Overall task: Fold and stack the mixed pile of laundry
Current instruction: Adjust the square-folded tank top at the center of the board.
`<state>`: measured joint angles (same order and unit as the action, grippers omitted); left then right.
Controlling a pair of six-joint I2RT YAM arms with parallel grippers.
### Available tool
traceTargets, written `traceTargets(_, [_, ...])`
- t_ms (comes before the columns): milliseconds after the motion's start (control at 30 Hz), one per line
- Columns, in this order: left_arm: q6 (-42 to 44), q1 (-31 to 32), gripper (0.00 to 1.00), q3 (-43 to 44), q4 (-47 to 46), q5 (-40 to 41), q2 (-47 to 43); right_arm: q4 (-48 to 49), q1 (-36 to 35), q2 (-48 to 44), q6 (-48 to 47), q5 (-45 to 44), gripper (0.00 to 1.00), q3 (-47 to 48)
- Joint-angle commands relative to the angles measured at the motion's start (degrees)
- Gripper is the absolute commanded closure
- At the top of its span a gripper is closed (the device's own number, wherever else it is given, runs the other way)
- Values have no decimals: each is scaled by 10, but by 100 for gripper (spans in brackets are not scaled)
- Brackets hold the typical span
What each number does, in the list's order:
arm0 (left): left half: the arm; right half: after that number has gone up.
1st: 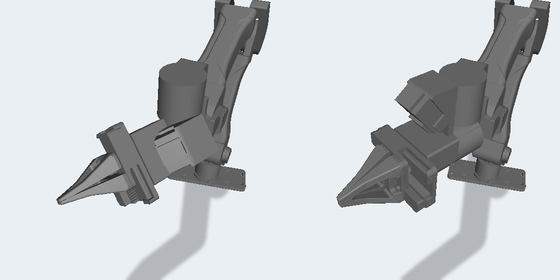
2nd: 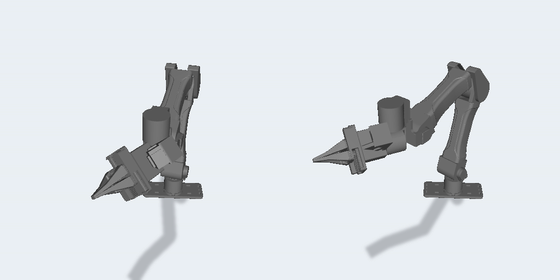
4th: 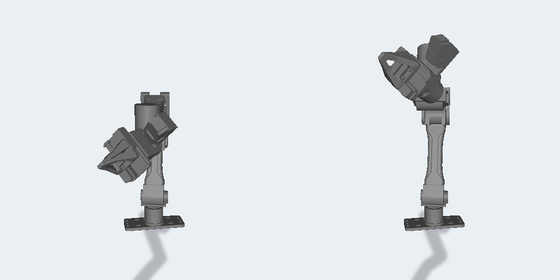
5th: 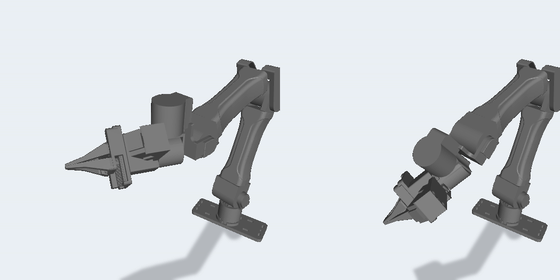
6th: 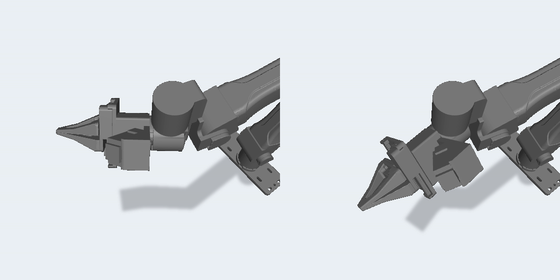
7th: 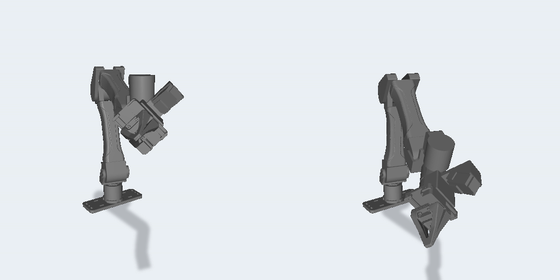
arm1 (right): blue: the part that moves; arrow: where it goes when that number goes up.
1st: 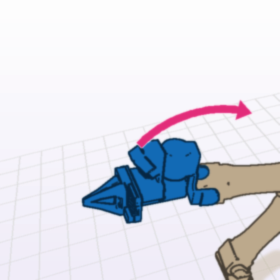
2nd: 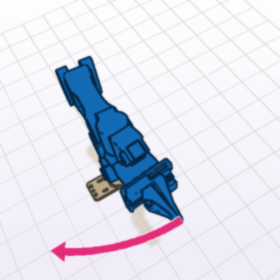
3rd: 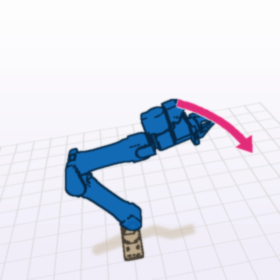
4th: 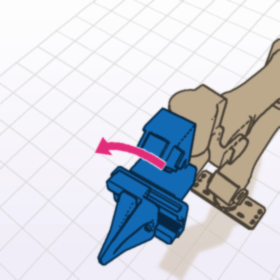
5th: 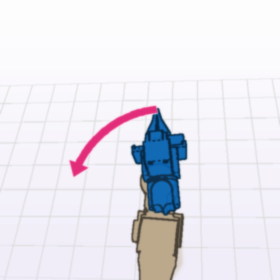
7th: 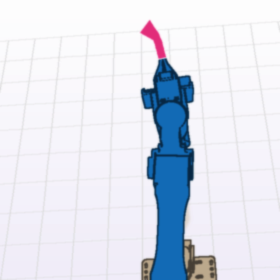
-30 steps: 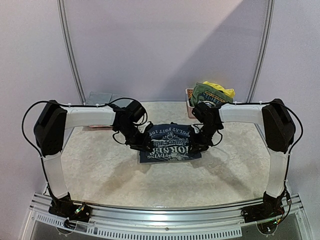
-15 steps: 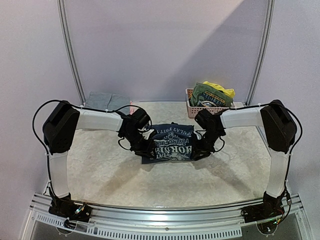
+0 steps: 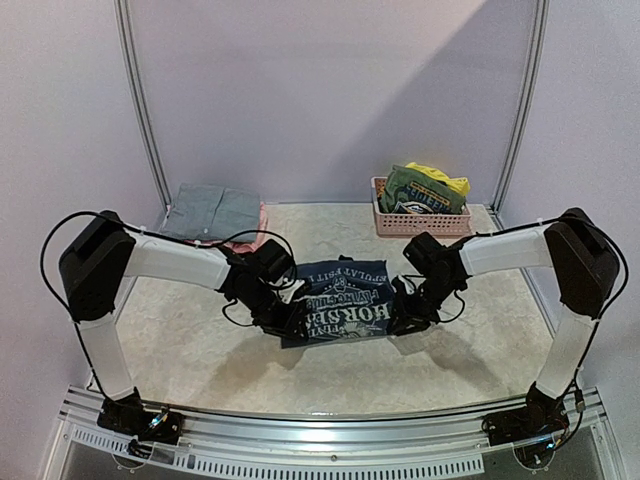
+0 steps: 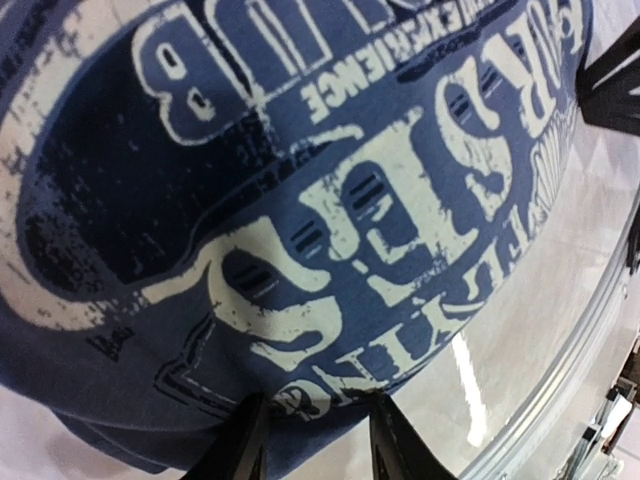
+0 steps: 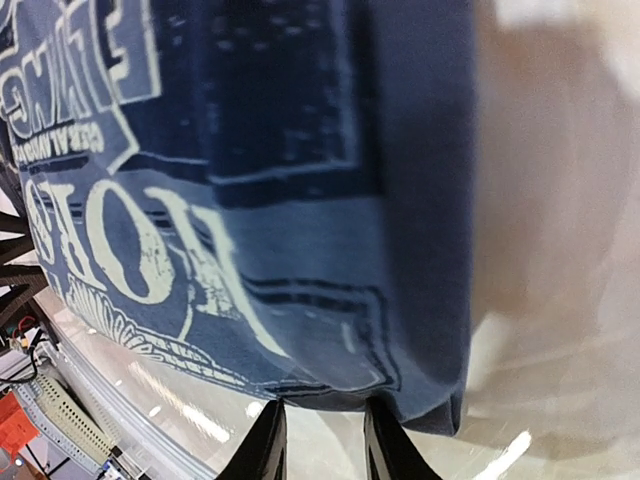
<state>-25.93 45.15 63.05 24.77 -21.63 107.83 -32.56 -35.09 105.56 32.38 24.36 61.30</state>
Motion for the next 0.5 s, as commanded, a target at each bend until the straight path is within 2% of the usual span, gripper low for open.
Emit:
traceTargets(0, [-7,24,65,-54,69,19,-18,-48,-14,-13,36,-29,72,-55])
traceTargets(267, [-13,39,66,-115,77,32,-81,-87,-22,-75,51,-36,72,-74])
traceTargets(467, [-26,42,65,-111,82,33,-98,-145,-21,-112,37,-55,70,-51])
